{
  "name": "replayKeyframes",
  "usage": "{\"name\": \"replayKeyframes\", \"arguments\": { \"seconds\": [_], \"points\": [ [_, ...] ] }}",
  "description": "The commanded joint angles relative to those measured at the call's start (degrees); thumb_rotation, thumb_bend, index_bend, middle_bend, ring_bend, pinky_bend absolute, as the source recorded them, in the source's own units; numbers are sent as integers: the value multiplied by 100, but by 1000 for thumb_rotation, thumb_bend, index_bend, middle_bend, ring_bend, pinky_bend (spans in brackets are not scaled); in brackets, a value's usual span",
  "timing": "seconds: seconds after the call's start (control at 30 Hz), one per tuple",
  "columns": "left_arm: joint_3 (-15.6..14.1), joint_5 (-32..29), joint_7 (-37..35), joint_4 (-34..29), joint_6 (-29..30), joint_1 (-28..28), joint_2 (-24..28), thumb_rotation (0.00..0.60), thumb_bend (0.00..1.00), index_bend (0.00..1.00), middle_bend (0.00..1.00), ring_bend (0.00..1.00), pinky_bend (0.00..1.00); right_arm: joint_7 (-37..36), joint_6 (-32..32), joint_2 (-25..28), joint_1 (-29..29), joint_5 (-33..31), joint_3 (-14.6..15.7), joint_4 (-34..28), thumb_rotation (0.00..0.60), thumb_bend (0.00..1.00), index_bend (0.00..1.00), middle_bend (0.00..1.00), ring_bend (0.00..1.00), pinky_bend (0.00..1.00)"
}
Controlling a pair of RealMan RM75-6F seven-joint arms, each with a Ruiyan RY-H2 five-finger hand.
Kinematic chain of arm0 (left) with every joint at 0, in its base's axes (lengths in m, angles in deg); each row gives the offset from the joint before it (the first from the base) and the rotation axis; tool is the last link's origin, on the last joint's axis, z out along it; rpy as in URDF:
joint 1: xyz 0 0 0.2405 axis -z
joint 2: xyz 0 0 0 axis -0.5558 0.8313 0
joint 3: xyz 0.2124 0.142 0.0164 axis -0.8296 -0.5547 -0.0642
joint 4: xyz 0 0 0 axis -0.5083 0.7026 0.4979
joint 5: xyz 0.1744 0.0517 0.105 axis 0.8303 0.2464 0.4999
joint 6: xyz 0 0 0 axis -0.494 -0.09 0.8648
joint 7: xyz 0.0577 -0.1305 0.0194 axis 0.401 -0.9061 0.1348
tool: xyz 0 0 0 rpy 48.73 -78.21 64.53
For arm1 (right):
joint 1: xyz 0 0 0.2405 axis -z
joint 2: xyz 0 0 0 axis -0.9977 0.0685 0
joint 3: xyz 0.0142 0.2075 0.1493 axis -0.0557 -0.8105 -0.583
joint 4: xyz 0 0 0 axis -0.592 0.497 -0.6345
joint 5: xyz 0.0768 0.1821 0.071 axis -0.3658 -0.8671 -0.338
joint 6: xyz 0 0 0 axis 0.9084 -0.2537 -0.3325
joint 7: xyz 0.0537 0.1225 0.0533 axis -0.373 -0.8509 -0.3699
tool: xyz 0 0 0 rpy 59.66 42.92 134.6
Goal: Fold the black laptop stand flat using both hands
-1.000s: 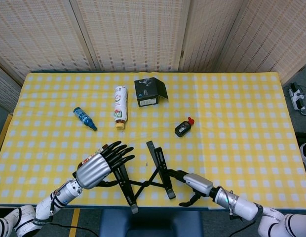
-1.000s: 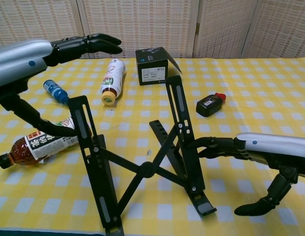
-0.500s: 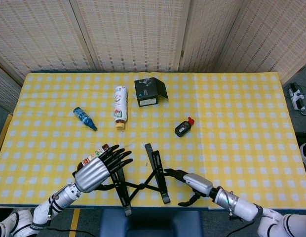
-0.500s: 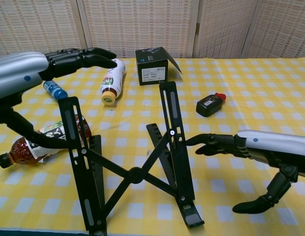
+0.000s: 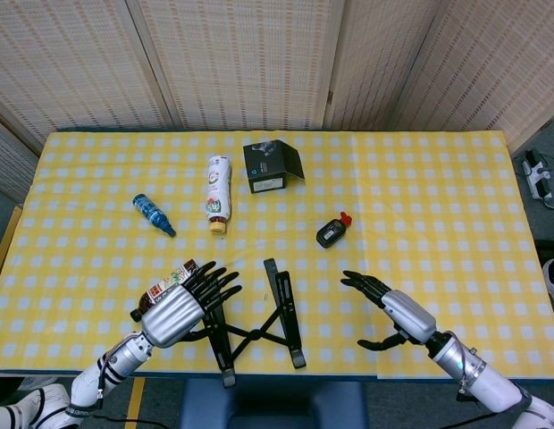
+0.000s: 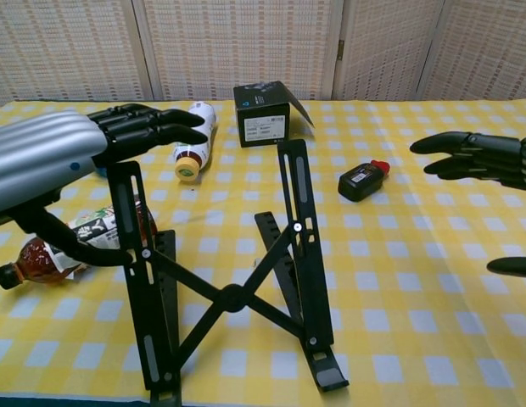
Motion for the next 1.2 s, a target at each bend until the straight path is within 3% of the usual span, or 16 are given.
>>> {"name": "replayKeyframes", "arguments": {
  "seconds": [0.03, 0.8, 0.97, 1.2],
  "points": [
    [55, -94, 115, 47, -30, -25, -50, 600, 153, 0, 0, 0, 0, 66, -108, 65, 83, -32, -65, -53, 600, 255, 0, 0, 68, 0],
    [688, -908, 155, 631, -173, 148, -409, 600, 153, 0, 0, 0, 0, 38, -409, 272, 373, 56, -198, -54, 600, 255, 0, 0, 67, 0],
    [673, -1207, -382, 192, -268, 56, 17, 600, 153, 0, 0, 0, 0, -47, -460, 533, 340, 180, -199, -174, 600, 255, 0, 0, 70, 0],
    [498, -1492, -1898, -423, -617, -5, 746, 600, 153, 0, 18, 0, 0, -203, -611, 1015, 250, 274, -331, -440, 600, 255, 0, 0, 71, 0]
  ]
}}
